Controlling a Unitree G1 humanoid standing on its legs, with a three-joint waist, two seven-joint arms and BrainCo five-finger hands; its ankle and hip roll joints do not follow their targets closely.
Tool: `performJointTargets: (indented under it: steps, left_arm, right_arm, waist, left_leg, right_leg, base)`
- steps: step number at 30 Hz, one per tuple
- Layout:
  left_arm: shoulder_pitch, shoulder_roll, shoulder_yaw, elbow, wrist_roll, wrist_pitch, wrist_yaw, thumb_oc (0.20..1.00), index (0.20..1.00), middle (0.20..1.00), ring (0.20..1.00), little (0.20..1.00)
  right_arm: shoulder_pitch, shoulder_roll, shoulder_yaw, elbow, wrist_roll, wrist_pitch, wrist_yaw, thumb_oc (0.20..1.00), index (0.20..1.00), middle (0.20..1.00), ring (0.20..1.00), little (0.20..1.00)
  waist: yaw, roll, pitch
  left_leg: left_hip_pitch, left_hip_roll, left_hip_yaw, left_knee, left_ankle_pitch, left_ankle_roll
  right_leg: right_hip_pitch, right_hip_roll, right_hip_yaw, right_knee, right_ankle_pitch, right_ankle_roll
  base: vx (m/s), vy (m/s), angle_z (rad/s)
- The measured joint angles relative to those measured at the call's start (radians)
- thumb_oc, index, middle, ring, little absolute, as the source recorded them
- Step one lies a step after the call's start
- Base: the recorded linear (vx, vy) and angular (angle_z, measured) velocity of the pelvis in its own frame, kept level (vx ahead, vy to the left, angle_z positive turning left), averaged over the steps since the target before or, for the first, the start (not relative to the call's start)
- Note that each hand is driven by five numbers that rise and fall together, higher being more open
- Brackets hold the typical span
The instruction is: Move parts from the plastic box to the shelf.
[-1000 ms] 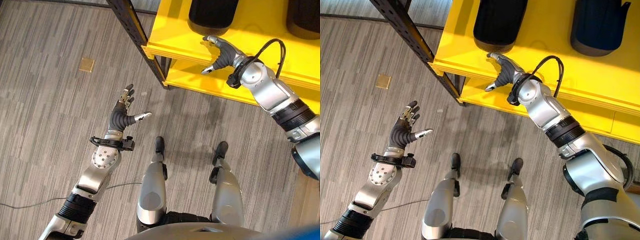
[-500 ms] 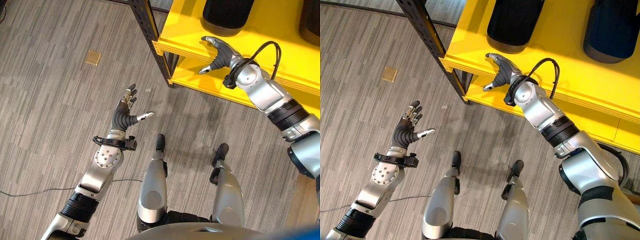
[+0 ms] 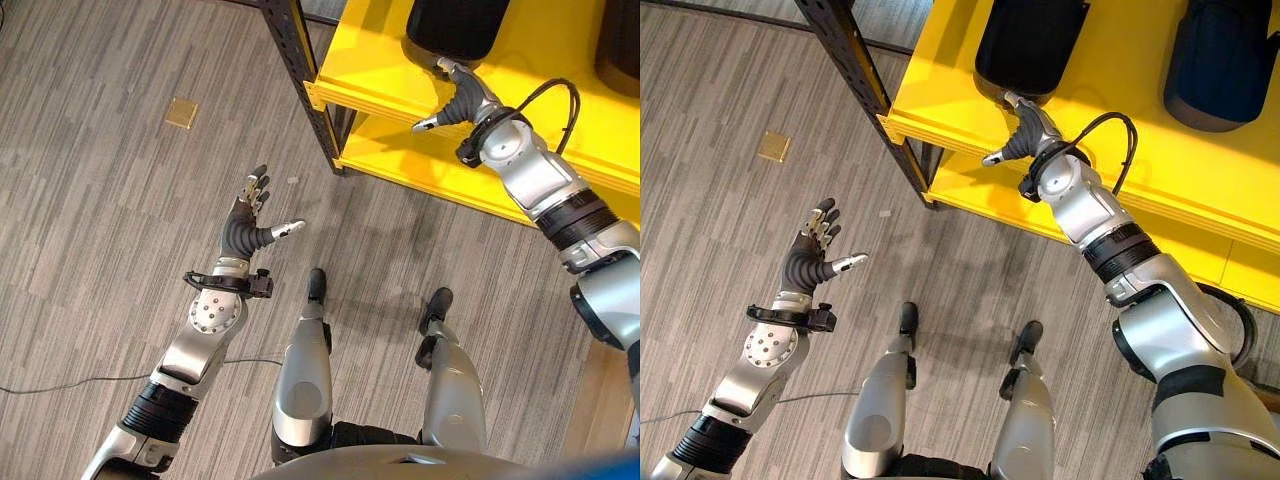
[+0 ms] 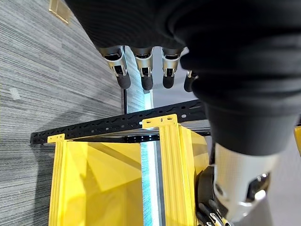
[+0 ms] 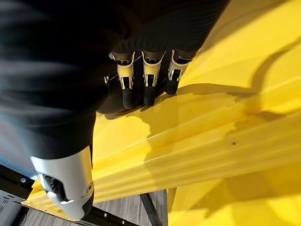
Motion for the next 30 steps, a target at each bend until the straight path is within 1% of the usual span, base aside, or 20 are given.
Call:
performJointTargets:
  steps: [10, 20, 26, 30]
  left_arm:
    - [-0.002, 0.000, -0.004, 0.000, -0.002, 0.000, 0.003, 1.000, 1.000, 1.000, 1.000, 1.000]
    - [-0.002, 0.001, -0.005, 0.001, -0.003, 0.003, 0.004, 1.000, 1.000, 1.000, 1.000, 1.000]
    - [-0.002, 0.003, -0.005, 0.001, -0.030, 0.003, 0.004, 1.000, 1.000, 1.000, 1.000, 1.000]
    - [-0.002, 0.003, -0.005, 0.001, -0.031, 0.003, 0.005, 1.000, 1.000, 1.000, 1.000, 1.000]
  right_arm:
    - [-0.002, -0.001, -0.003, 0.008, -0.001, -0.002, -0.001, 1.000, 1.000, 1.000, 1.000, 1.000]
    - [-0.048, -0.003, -0.003, 0.050, 0.000, -0.002, 0.000, 1.000, 1.000, 1.000, 1.000, 1.000]
    - [-0.048, -0.004, -0.003, 0.052, 0.000, -0.002, -0.006, 1.000, 1.000, 1.000, 1.000, 1.000]
    - [-0.062, -0.004, -0.003, 0.087, 0.001, -0.003, -0.007, 1.000, 1.000, 1.000, 1.000, 1.000]
  waist:
    - [0.000, 0.000, 0.000]
    - [0.000, 0.000, 0.000]
    - [0.000, 0.000, 0.000]
    - [0.001, 0.000, 0.000]
  left_leg:
    - [0.000, 0.000, 0.000, 0.001, 0.000, 0.000]
    - [0.000, 0.000, 0.001, 0.003, 0.000, 0.000]
    - [0.000, 0.001, 0.001, 0.003, 0.000, 0.000]
    - [-0.004, 0.002, 0.001, 0.004, 0.000, 0.000]
  right_leg:
    - [0.000, 0.000, 0.000, 0.001, 0.000, 0.000]
    - [-0.002, 0.000, 0.000, 0.003, -0.001, -0.002]
    - [-0.007, -0.001, 0.001, 0.010, -0.003, -0.004]
    - [-0.013, -0.001, 0.001, 0.017, -0.007, -0.006]
  base:
    - [0.00, 0.000, 0.00]
    - [0.00, 0.000, 0.00]
    - [0.00, 0.000, 0.00]
    - [0.00, 0.000, 0.00]
